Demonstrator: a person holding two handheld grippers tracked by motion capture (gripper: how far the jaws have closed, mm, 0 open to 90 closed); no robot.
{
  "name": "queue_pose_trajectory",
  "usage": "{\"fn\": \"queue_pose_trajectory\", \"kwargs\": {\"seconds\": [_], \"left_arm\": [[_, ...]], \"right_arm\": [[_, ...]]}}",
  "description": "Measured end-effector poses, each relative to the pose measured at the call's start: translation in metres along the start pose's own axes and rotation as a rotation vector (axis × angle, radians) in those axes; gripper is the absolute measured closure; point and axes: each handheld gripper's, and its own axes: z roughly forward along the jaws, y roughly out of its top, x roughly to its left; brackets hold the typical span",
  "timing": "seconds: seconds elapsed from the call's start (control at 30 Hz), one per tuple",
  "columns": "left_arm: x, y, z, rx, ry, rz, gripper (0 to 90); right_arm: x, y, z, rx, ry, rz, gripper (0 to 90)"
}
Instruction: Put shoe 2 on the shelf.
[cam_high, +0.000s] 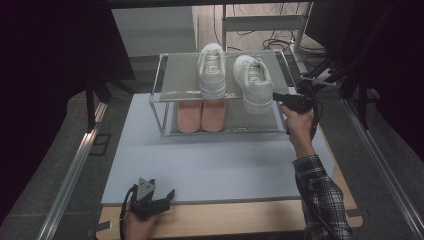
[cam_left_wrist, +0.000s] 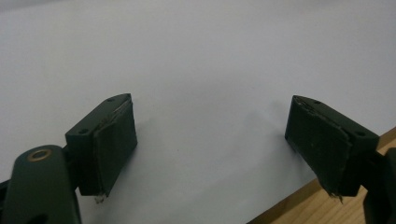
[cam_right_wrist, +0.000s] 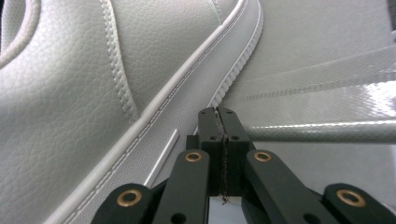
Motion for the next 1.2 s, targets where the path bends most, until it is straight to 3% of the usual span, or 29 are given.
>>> {"fn": "queue_pose_trajectory", "kwargs": {"seconds": [0.2,0.5,0.67,0.9,1.1,1.2], "left_arm": [[0.0,0.0,0.0,-0.002,0.001,0.0,16.2],[0.0,0.0,0.0,-0.001,0.001,0.0,16.2],[0.0,0.0,0.0,0.0,0.0,0.0,16.2],[0.0,0.0,0.0,0.0,0.0,0.0,16.2],[0.0,0.0,0.0,0.001,0.0,0.0,16.2],[0.0,0.0,0.0,0.001,0.001,0.0,16.2]], "right_arm": [[0.01,0.0,0.006,0.018,-0.014,-0.026,90.0],[0.016,0.006,0.009,-0.011,-0.024,-0.026,89.9],[0.018,0.01,0.016,-0.007,-0.063,-0.037,90.0],[0.021,0.012,0.025,-0.002,-0.058,-0.023,90.0],[0.028,0.012,0.034,0.008,-0.069,-0.039,90.0],[0.031,0.01,0.041,0.011,-0.052,-0.036,90.0]]}}
